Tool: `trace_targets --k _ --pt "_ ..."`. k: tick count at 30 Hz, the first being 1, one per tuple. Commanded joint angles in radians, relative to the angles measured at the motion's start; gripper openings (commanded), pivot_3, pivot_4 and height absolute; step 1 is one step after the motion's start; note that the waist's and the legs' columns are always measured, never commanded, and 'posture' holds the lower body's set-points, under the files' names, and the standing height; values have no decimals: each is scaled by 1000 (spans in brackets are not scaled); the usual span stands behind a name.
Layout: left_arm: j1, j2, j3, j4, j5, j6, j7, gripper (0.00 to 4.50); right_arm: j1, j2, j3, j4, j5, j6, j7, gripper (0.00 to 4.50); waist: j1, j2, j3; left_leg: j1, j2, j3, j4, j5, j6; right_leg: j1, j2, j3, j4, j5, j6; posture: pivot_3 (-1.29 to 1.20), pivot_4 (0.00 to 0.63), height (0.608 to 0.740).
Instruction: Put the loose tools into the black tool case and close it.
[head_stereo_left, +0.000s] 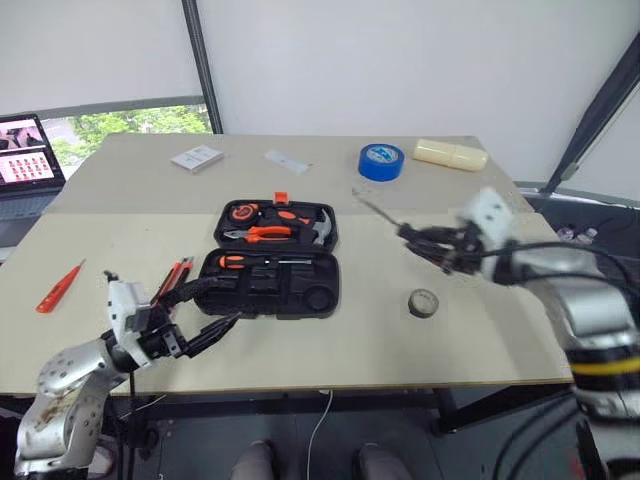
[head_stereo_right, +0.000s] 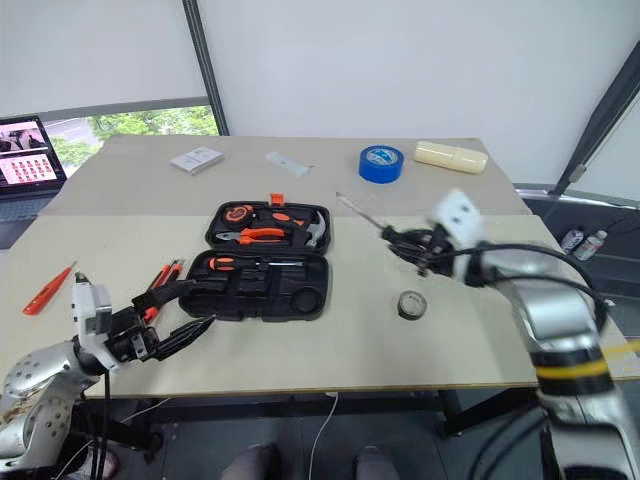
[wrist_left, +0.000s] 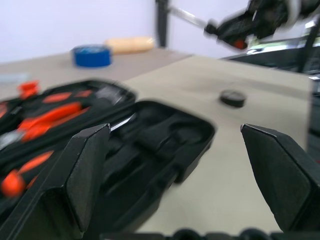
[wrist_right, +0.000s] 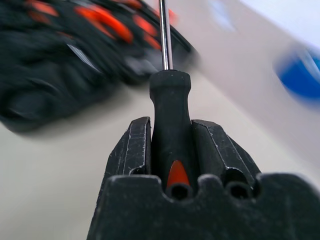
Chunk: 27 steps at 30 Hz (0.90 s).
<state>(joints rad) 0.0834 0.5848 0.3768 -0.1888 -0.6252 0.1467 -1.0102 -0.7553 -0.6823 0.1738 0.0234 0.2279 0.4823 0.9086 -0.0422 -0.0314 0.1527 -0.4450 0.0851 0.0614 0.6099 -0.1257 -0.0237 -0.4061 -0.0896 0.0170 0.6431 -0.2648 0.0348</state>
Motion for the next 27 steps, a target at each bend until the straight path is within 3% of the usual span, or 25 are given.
trace_targets --k 1,5,8,12,26,27 --pt "16 -14 80 30 7 -46 61 4500 -153 107 174 157 -128 -92 70 953 0 0 0 0 0 0 0 0 0 0 0 0 0 3 -4 0 150 740" --pt "37 -31 100 35 9 -56 97 4500 -297 250 302 369 -254 -162 72 953 12 -1 0 -5 -1 0 -1 0 0 -3 -1 -1 1 4 0 0 150 740" --pt "48 -43 91 21 20 -71 113 4500 -368 331 365 520 -342 -207 47 953 24 -1 0 -16 -1 1 1 1 0 -15 -1 -1 4 5 1 0 150 740" --pt "50 -53 80 8 26 -78 126 4500 -419 406 383 658 -403 -237 17 953 30 -1 0 -16 -1 1 0 1 0 -16 0 -2 5 6 0 0 150 740" --pt "49 -50 70 5 39 -87 128 4500 -386 456 381 642 -467 -252 89 953 22 -1 0 -15 0 1 0 1 -2 -16 0 -2 6 6 -2 0 150 740" --pt "47 -50 70 9 41 -88 128 4500 -388 457 370 645 -463 -268 79 1452 22 -1 0 -15 0 1 0 1 -2 -16 0 -2 6 6 -2 0 150 740"
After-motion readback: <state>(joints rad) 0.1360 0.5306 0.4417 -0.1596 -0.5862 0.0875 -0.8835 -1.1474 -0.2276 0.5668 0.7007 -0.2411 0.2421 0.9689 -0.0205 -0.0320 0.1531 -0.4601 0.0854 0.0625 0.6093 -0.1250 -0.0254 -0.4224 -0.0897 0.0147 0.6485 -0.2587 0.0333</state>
